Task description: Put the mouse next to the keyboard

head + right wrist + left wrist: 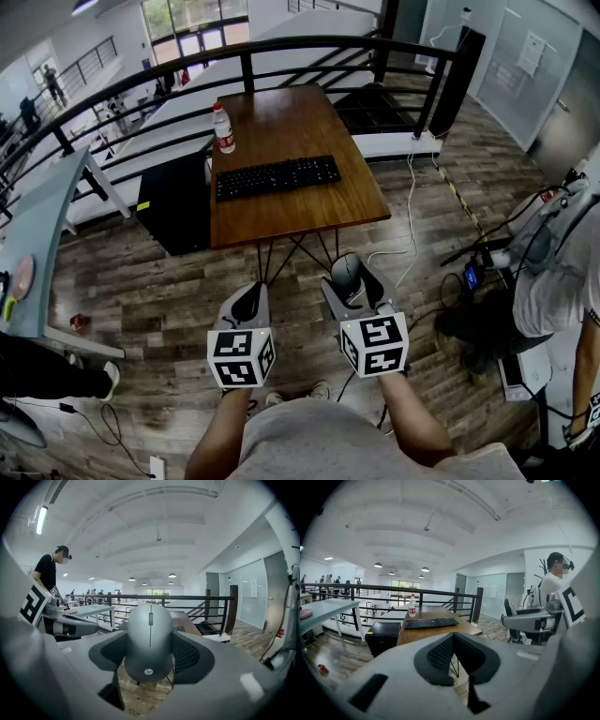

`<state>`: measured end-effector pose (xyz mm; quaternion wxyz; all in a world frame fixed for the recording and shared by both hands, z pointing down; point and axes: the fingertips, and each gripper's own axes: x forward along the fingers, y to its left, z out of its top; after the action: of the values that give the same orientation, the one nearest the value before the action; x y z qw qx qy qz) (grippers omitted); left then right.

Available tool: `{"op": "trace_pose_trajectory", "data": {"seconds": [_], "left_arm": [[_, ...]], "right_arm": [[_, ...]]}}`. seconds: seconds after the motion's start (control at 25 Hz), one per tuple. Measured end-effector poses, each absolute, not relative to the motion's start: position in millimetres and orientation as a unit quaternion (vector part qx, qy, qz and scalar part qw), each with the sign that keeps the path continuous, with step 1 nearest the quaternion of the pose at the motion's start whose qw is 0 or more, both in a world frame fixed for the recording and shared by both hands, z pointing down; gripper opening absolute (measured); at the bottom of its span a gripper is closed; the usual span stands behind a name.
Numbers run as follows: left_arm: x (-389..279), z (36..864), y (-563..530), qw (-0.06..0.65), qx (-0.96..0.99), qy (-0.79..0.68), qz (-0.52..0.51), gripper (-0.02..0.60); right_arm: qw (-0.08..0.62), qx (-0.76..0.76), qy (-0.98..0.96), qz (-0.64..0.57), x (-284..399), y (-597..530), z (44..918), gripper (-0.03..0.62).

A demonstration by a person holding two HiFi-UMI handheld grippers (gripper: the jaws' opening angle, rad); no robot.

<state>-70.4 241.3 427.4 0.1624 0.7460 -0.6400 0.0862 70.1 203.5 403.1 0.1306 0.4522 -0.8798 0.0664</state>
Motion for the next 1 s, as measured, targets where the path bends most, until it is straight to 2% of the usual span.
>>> {"op": "trace_pose_trajectory", "data": {"seconds": [1.0], "left_arm": [[-32,442,183,0.164,0.743,-0.643,0.093,-0.006]], "right_arm": [[0.126,0.434,-0.888,0.089,103,148,424,0.298]]}}
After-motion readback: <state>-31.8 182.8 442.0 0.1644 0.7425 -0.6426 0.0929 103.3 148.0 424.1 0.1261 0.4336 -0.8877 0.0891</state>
